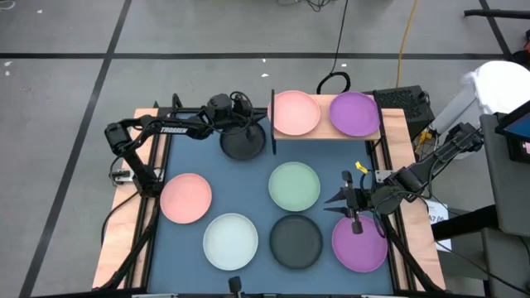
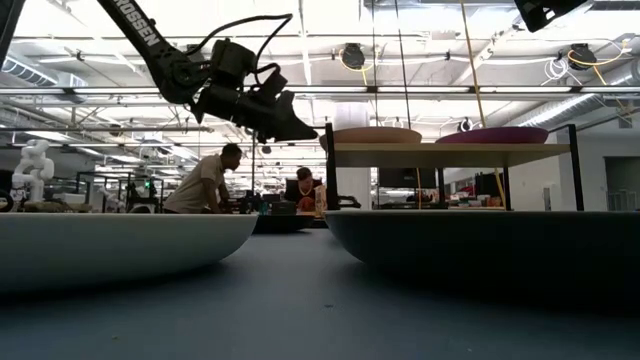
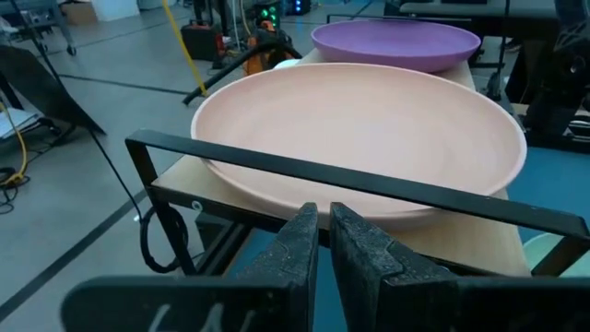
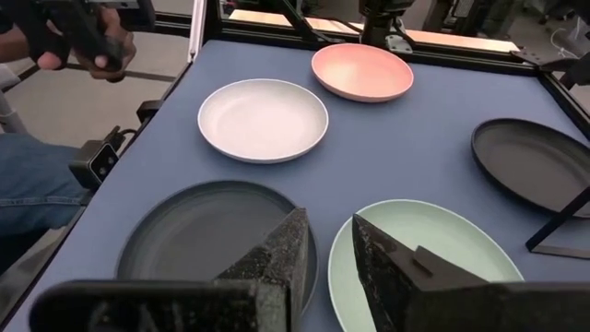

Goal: Place and stack plates onto a shelf
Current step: Put the right pink plate on the shelf

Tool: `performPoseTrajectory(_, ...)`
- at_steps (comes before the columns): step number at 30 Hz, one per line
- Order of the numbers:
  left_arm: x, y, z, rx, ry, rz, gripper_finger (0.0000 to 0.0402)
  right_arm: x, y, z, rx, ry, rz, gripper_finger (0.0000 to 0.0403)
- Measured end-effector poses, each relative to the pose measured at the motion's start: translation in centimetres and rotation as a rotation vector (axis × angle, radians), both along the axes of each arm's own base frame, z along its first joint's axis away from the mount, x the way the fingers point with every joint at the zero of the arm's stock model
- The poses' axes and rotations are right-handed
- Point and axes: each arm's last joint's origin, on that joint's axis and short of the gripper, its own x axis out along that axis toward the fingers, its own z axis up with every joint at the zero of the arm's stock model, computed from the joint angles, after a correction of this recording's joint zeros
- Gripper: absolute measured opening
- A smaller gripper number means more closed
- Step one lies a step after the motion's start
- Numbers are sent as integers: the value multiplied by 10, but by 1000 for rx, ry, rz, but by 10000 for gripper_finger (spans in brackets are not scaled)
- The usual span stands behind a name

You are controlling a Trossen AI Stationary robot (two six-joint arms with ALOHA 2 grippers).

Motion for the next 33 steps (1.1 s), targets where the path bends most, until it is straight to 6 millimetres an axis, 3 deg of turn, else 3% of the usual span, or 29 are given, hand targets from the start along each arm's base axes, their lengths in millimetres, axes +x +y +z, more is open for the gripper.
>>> performPoseTrajectory(19,13,-8,-8,30,-25,-37,35,0,0,1,-14,-12,9,73)
performPoseTrajectory(28,2,-11,20,86,-65,-30,35,0,0,0,-17,3,8,73)
performPoseTrajectory(33,-11,6,12,19,12,38,35,0,0,-1,-17,5,9,73)
